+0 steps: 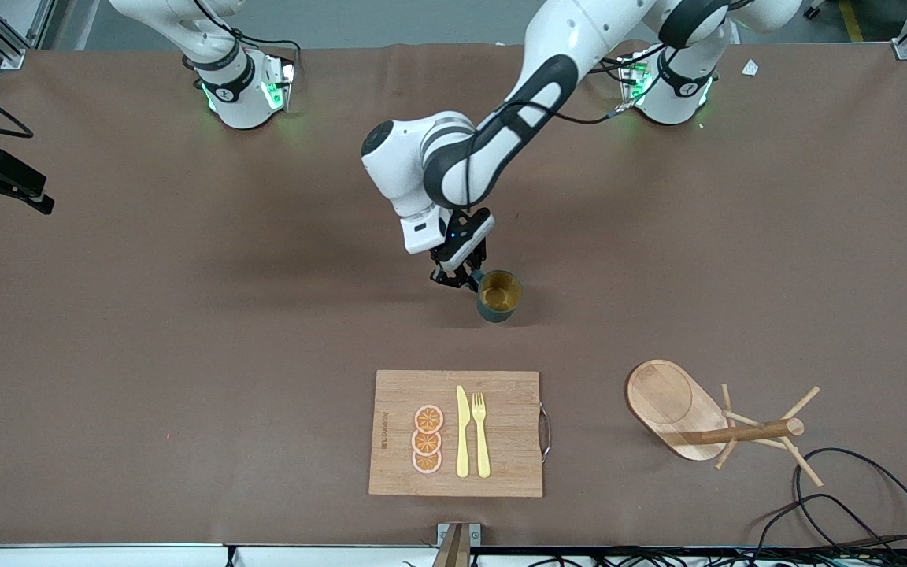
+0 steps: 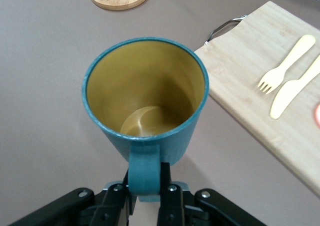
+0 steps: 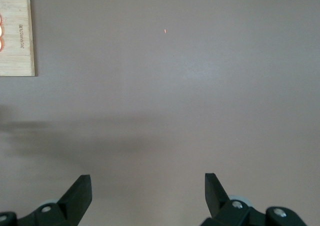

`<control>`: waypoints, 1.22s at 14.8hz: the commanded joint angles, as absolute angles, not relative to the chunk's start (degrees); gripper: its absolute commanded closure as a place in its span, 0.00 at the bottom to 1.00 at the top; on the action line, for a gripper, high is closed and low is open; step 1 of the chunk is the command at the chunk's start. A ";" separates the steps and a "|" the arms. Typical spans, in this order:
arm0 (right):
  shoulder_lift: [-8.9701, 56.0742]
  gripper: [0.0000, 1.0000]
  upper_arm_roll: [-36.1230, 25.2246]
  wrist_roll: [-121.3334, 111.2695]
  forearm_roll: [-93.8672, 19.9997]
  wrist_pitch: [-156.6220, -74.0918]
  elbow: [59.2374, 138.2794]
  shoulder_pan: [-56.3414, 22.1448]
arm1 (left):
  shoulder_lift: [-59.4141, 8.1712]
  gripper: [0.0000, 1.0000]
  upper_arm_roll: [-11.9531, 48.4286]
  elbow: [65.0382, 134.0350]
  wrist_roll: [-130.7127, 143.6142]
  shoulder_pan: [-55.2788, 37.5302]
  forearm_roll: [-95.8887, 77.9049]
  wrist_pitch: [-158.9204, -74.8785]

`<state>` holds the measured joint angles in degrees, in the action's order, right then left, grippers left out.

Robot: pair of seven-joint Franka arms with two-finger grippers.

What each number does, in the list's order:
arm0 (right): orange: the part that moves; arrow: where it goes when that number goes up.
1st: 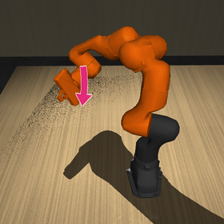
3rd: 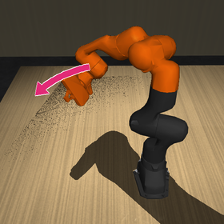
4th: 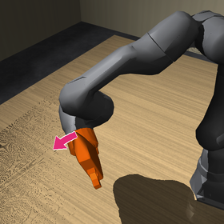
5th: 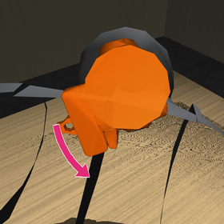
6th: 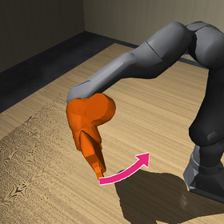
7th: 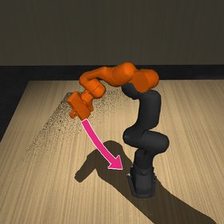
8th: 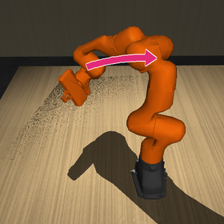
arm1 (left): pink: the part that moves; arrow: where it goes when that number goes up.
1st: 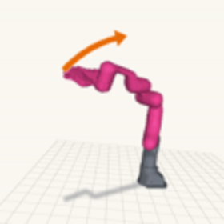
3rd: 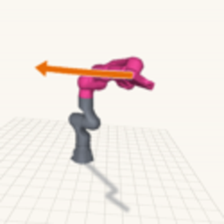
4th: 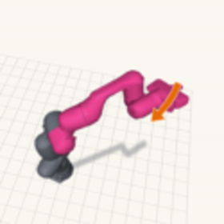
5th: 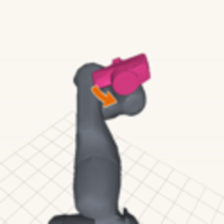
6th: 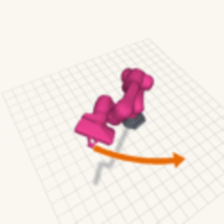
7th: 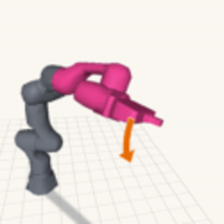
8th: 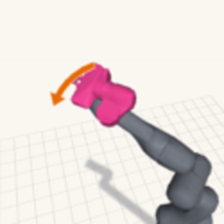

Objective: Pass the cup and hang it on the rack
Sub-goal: 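Close the left gripper on the mug handle and lift the mug, then carry the mug with the left gripper to the wooden rack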

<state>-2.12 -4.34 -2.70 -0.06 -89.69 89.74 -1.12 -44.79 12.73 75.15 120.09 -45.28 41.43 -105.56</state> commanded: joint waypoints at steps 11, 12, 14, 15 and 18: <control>-3.69 0.00 -3.96 -1.76 0.09 -89.74 91.32 -0.97 | -34.02 0.99 13.54 71.99 98.19 -28.58 17.25 -105.55; -3.69 0.00 -3.87 -1.76 0.09 -89.74 91.32 -0.97 | -33.32 0.99 13.54 71.81 96.17 -26.48 14.44 -106.34; -3.69 0.00 -3.87 -1.76 0.09 -89.74 91.32 -0.97 | -32.61 0.99 13.53 71.81 93.44 -23.05 9.25 -107.66; -3.69 0.00 -3.87 -1.76 0.09 -89.74 91.32 -1.05 | -32.61 0.99 13.54 71.81 92.64 -21.55 7.58 -108.88; -3.78 0.00 -3.87 -1.76 0.09 -89.74 91.32 -1.32 | -32.52 0.99 13.62 71.72 86.42 -16.37 -1.46 -111.88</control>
